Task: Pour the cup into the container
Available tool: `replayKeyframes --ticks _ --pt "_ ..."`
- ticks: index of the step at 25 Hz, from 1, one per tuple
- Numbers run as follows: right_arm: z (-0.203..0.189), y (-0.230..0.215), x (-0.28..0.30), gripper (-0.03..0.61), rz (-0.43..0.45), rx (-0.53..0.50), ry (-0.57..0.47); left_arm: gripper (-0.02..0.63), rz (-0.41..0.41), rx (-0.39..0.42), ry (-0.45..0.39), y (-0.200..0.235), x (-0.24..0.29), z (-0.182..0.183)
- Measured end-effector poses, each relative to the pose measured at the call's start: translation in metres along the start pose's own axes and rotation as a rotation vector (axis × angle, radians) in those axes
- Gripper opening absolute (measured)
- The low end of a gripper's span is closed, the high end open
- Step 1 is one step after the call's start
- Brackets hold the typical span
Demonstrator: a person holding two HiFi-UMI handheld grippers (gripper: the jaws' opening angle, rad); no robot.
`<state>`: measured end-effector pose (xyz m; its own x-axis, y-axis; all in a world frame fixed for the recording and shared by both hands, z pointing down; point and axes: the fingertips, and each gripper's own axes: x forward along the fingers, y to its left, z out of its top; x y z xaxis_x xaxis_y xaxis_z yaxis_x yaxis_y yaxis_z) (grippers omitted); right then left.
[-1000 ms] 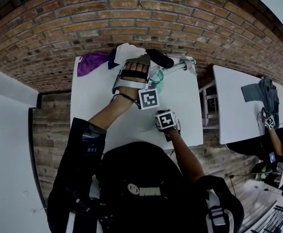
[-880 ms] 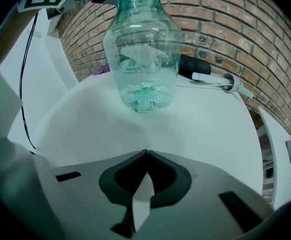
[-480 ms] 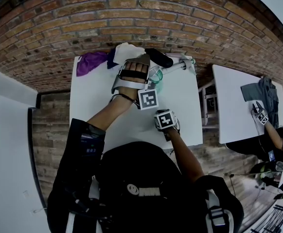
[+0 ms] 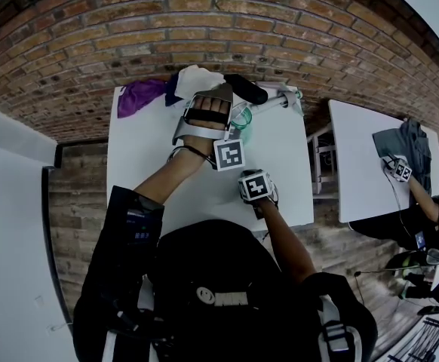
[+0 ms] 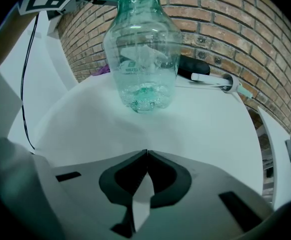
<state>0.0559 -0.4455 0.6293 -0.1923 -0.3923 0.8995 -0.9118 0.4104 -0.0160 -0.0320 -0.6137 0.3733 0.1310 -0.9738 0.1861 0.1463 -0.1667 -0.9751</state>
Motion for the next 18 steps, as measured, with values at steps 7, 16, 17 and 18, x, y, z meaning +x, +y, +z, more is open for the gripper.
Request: replayKeyframes --ticks 7,16,17,18 --pt "0.0005 -0.0011 0.0001 0.005 -0.006 0.0 -0.014 0.293 0.009 0.005 0.009 0.0001 -0.0003 0.0" --pt "-0.0014 -0.0008 0.0 0.005 -0.003 0.0 -0.009 0.291 0.012 0.016 0.011 -0.0013 -0.0009 0.0008" --pt "-0.0009 -0.0007 -0.0001 0.005 -0.003 -0.001 -0.01 0.291 0.013 0.019 0.011 -0.0013 -0.0008 0.0008" --pt "-0.0005 -0.0005 -0.0002 0.005 -0.003 -0.002 -0.011 0.291 0.014 0.022 0.011 -0.0013 -0.0008 0.0006"
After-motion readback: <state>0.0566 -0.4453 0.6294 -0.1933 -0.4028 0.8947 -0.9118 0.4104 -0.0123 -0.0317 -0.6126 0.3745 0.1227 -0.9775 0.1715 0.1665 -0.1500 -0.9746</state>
